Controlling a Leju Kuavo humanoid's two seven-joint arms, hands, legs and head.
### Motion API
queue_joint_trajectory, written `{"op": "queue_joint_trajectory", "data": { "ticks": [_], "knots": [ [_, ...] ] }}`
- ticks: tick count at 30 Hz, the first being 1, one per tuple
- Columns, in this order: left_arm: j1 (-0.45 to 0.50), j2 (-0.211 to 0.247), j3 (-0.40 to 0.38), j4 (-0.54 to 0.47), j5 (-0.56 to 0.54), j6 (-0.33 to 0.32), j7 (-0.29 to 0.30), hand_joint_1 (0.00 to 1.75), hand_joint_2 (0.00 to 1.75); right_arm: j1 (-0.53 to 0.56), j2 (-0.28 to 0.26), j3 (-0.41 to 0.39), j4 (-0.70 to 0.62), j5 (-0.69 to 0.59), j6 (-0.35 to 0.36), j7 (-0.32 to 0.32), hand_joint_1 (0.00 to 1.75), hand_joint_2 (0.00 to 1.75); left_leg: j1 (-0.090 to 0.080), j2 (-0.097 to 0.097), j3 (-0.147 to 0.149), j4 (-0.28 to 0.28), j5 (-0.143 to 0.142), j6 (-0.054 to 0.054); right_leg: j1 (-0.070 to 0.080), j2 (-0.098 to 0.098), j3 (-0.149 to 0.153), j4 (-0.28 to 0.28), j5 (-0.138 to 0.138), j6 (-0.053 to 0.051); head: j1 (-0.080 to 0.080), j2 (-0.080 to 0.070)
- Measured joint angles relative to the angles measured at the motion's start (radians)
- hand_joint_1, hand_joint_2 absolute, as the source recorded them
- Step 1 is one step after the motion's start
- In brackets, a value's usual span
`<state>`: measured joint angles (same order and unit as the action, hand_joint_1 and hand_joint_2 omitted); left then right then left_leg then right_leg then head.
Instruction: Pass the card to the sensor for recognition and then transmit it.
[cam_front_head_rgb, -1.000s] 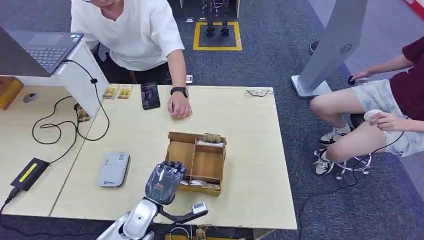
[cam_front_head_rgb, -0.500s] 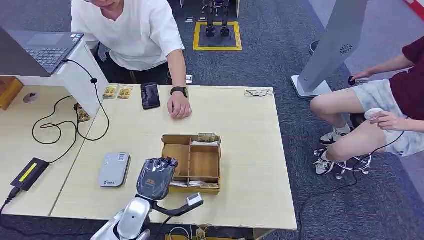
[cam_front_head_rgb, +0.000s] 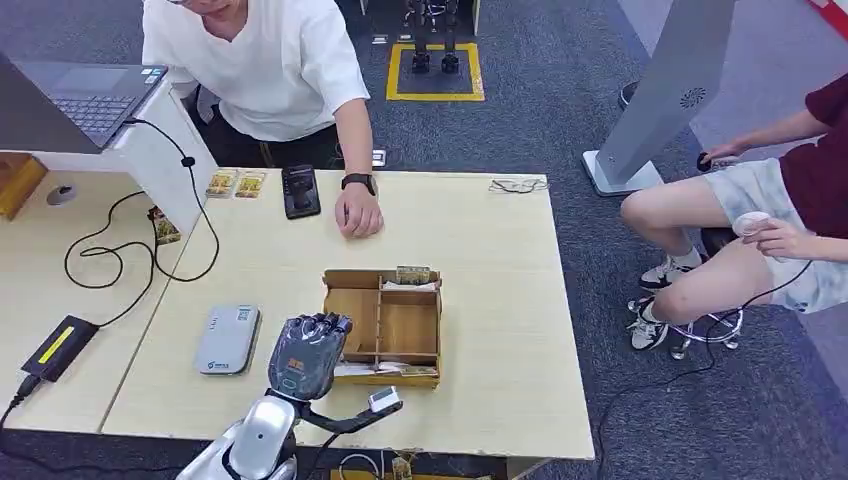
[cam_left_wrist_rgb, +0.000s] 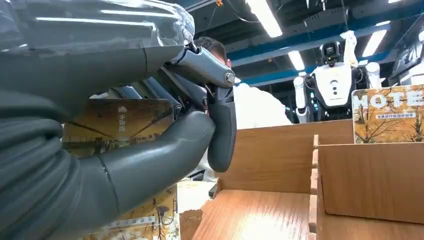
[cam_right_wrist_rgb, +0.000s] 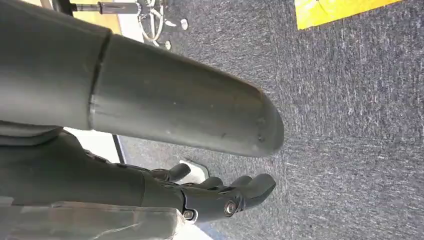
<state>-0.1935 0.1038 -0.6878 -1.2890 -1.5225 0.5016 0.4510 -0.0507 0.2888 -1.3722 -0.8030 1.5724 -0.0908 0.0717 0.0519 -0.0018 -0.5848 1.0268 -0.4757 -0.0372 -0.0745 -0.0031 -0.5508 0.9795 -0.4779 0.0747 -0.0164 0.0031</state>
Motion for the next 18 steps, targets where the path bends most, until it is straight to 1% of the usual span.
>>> {"op": "queue_joint_trajectory", "data": {
  "ticks": [4, 6, 10, 13, 15, 18],
  "knots": [
    [0.0, 0.0, 0.0, 0.0, 0.0, 0.006, -0.026, 1.75, 1.75, 0.0, 0.0, 0.0, 0.002, 0.0, -0.003, -0.001, 0.0, 0.0, 0.0, 0.0, 0.0, 0.0, 0.0, 0.0, 0.0, 0.0, 0.0, 0.0, 0.0, 0.0, 0.0, 0.0],
    [0.0, 0.0, 0.0, -0.002, 0.0, 0.014, -0.029, 1.75, 1.75, 0.0, 0.0, 0.0, 0.005, 0.0, -0.005, -0.001, 0.0, 0.0, 0.0, 0.0, 0.0, 0.0, 0.0, 0.0, 0.0, 0.0, 0.0, 0.0, 0.0, 0.0, 0.0, 0.0],
    [0.003, 0.0, 0.0, -0.008, 0.0, 0.058, -0.055, 1.75, 1.75, 0.0, 0.0, 0.0, 0.006, 0.0, -0.008, -0.004, 0.0, 0.0, 0.0, 0.0, 0.0, 0.0, 0.0, 0.0, 0.0, 0.0, 0.0, 0.0, 0.0, 0.0, 0.0, 0.0],
    [0.012, -0.001, 0.003, -0.023, 0.0, 0.087, -0.091, 1.75, 1.75, 0.0, 0.0, 0.0, 0.006, 0.0, -0.008, -0.006, 0.0, 0.0, 0.0, 0.0, 0.0, 0.0, 0.0, 0.0, 0.0, 0.0, 0.0, 0.0, 0.0, 0.0, 0.0, 0.0],
    [0.025, -0.008, 0.017, -0.039, 0.0, 0.11, -0.144, 1.75, 1.75, 0.0, 0.0, 0.0, 0.006, 0.0, -0.008, -0.006, 0.0, 0.0, 0.0, 0.0, 0.0, 0.0, 0.0, 0.0, 0.0, 0.0, 0.0, 0.0, 0.0, 0.0, 0.0, 0.0],
    [0.052, -0.042, 0.069, -0.075, 0.0, 0.141, -0.266, 1.75, 1.75, 0.0, 0.0, 0.0, 0.006, 0.0, -0.009, -0.007, 0.0, 0.0, 0.0, 0.0, 0.0, 0.0, 0.0, 0.0, 0.0, 0.0, 0.0, 0.0, 0.0, 0.0, 0.0, 0.0]
  ]
}}
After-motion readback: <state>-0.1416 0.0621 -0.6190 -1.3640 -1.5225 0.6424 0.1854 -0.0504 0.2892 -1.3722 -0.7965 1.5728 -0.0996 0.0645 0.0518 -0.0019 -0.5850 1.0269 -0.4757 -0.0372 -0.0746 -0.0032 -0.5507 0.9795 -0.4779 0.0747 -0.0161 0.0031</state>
